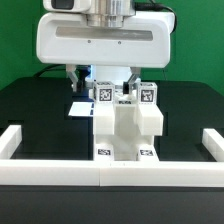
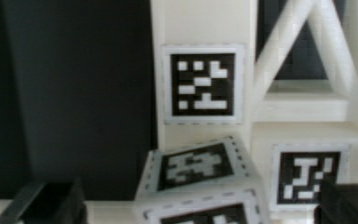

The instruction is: Assemble chair

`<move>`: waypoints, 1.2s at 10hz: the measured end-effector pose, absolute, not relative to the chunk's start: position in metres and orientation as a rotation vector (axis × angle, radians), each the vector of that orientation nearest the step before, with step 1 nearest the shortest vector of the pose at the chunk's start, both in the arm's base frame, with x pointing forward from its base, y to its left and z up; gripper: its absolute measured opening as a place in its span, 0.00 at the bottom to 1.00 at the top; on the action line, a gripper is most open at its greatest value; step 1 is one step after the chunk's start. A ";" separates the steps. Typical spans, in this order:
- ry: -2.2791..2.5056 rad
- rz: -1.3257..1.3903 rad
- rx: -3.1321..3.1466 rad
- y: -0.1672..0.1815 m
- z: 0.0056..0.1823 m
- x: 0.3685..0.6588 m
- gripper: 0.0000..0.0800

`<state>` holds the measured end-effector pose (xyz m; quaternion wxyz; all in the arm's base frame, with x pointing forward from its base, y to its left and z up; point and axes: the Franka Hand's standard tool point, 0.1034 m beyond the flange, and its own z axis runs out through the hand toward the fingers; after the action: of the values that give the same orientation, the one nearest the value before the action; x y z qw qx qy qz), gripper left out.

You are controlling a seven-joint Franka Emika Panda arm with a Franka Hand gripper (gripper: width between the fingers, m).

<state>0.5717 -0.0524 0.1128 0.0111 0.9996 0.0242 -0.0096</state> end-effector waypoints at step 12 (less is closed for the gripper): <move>-0.426 -0.040 3.092 -0.051 0.113 0.570 0.36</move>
Offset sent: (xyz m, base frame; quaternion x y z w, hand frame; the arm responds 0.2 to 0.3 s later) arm 0.0000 0.0000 0.0000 0.0000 0.0000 0.0000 1.0000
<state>0.5697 -0.0509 0.1126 0.0102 0.9905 -0.1363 -0.0127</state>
